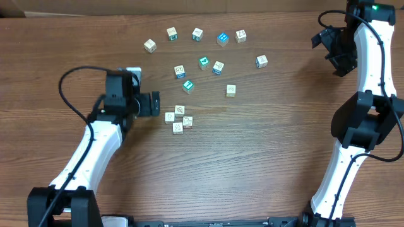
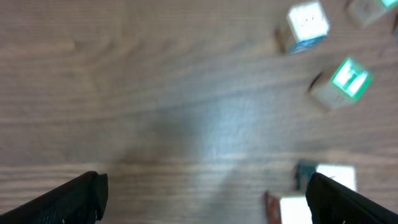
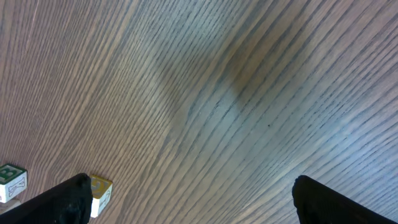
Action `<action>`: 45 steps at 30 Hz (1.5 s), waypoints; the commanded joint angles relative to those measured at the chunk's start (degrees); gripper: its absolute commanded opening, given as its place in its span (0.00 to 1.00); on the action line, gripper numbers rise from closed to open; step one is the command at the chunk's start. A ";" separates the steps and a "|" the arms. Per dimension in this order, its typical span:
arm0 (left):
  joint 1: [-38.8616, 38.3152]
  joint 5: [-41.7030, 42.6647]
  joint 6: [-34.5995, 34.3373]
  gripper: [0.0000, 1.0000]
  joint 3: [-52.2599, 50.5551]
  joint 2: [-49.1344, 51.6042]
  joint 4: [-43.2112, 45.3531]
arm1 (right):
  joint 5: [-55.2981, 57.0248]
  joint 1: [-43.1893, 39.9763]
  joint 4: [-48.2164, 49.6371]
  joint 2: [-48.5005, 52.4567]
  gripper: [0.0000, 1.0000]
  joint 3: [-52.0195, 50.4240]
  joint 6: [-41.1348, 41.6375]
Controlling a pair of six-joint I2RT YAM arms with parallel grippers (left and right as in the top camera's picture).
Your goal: Form a circle
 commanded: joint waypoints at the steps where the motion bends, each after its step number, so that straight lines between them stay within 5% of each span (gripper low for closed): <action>1: -0.20 2.01 2.75 1.00 -4.33 -1.09 3.30 | 0.11 -0.11 0.04 -1.55 1.00 0.98 -0.13; 17: -0.20 5.60 2.71 1.00 -23.63 -1.16 26.16 | 0.11 -0.11 0.04 -1.55 1.00 0.98 -0.13; 27: -0.20 5.57 2.73 0.99 -26.43 -1.53 28.26 | 0.11 -0.11 0.04 -1.55 1.00 0.98 -0.13; 45: -0.17 7.04 2.01 0.99 -39.04 -3.04 47.50 | 0.11 -0.11 0.04 -1.55 1.00 0.98 -0.13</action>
